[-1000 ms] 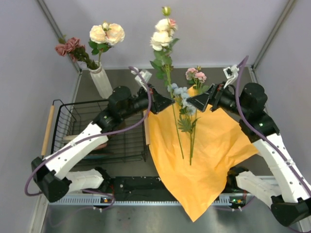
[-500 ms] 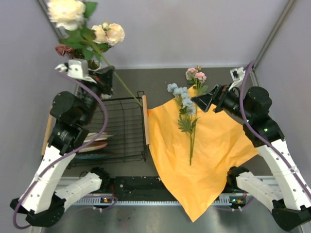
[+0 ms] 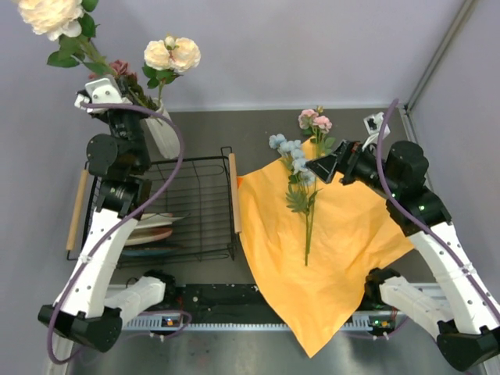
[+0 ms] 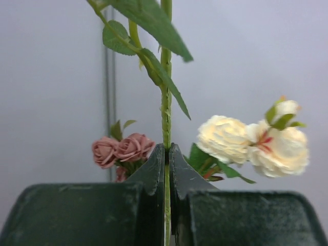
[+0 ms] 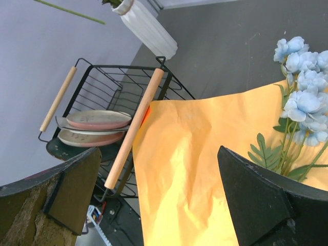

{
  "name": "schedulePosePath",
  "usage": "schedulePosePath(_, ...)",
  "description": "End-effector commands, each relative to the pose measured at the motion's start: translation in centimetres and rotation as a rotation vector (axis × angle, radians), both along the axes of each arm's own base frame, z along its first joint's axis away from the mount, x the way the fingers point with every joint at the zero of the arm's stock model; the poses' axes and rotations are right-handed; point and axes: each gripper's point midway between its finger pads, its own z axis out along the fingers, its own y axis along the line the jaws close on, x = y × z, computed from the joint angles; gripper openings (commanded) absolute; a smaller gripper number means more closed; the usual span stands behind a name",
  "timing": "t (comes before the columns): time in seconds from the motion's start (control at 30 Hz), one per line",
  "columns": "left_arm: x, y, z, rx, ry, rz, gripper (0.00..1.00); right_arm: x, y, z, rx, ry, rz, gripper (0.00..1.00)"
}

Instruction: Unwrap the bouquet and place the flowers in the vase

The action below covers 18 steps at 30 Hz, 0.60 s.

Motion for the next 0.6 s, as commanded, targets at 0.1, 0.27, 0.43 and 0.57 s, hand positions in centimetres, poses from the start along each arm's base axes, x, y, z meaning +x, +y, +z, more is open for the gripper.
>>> schedulePosePath(0.1,0.3,6.0,1.7,-0.028,-0.179,0.260,0.00,-0.2,-0.1,-0.1,-0.002,-0.010,-0.004,0.98)
schedulePosePath(0.27,2.1,7.4,1.4,-0.086,-0.207,0.245,0.00,-0.2,-0.1,-0.6,-0.010,0.000,-0.002,0.98)
schedulePosePath(0.43,4.1,8.0,1.2,-0.118,-0.206,0.222,0.00,-0.2,-0.1,-0.9,-0.014,0.008,-0.005,0.98)
schedulePosePath(0.57,4.4,7.6,2.0,-0.118,-0.209,0.195,0.00,-0.1,-0.2,-1.1,-0.017,0.014,-0.011,0.98)
